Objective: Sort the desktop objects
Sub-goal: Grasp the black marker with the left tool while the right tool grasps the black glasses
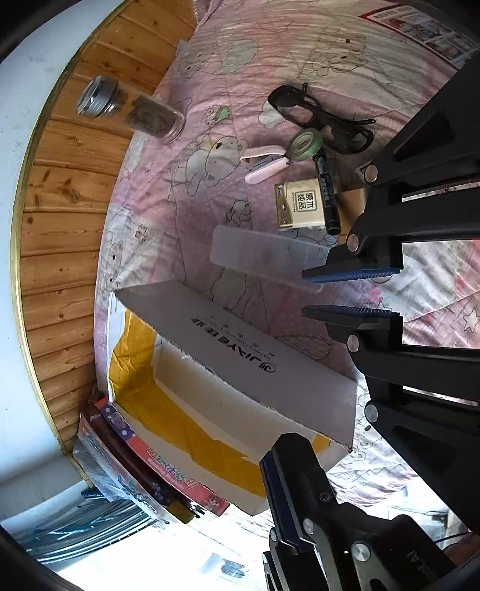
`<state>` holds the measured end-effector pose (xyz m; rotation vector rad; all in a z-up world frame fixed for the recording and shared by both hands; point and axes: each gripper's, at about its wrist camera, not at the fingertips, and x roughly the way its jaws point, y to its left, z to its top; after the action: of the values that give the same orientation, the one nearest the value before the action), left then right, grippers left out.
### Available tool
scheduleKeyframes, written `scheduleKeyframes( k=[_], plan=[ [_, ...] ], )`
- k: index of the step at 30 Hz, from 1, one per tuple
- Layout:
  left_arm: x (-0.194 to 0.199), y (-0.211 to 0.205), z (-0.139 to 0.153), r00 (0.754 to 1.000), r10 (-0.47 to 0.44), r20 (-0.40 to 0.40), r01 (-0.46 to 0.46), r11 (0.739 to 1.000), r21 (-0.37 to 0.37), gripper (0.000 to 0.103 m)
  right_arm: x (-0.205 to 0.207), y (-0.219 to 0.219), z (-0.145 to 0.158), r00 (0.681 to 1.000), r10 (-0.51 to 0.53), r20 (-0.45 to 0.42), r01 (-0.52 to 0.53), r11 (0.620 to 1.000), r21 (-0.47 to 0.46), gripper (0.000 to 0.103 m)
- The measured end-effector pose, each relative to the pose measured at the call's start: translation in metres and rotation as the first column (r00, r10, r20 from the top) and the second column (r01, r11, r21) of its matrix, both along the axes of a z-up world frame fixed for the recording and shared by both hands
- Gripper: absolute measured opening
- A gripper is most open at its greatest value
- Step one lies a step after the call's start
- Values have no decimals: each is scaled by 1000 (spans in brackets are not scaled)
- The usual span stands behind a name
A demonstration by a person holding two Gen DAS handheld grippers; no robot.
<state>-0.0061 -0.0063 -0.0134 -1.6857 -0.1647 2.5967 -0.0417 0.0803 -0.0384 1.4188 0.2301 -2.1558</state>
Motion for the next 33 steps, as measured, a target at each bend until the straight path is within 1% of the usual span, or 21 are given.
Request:
scheduleKeyframes(
  k=[1,3,7,9,13,16,18,20,21,24,27,32,33],
  plan=[
    [-1,4,-1,1000,-8,3,8,1000,1,16,-2,6,-1,1000,-16,4,16,1000,-2,18],
    [-3,13,-2,1000,-25,9,25,1000,0,25,-4,16,-4,999,-44,11,44,999,-9,19],
    [-6,27,-7,998,-64,28,64,998,-1,31,-9,35,-10,995,-95,29,95,995,-15,29],
    [-8,35,-10,996,-83,40,83,997,-1,36,-11,43,-13,993,-115,38,116,993,-15,30],
    [-11,47,-16,992,-107,63,107,994,3,39,-12,55,-20,987,-151,57,152,988,-15,35],
    [-14,52,-22,990,-120,77,119,993,11,41,-13,64,-25,982,-173,69,175,984,-19,41],
    [-16,57,-26,987,-131,91,129,991,26,42,-14,71,-29,979,-187,78,189,982,-21,42],
    [-19,61,-31,984,-140,108,136,990,41,43,-15,82,-34,974,-210,90,213,977,-30,48],
    [-21,63,-35,982,-146,118,141,989,53,43,-16,88,-36,970,-223,93,227,973,-34,49],
    [-28,70,-46,977,-157,143,148,986,71,44,-20,115,-45,951,-289,110,296,954,-49,50],
    [-37,77,-59,973,-158,171,146,986,77,44,-25,144,-58,922,-357,150,369,928,-59,50],
    [-56,85,-78,965,-155,211,136,986,99,45,-38,175,-71,883,-424,200,448,889,-95,52],
    [-59,87,-80,964,-160,212,141,985,103,45,-41,178,-73,878,-432,207,458,883,-101,55]
  ],
)
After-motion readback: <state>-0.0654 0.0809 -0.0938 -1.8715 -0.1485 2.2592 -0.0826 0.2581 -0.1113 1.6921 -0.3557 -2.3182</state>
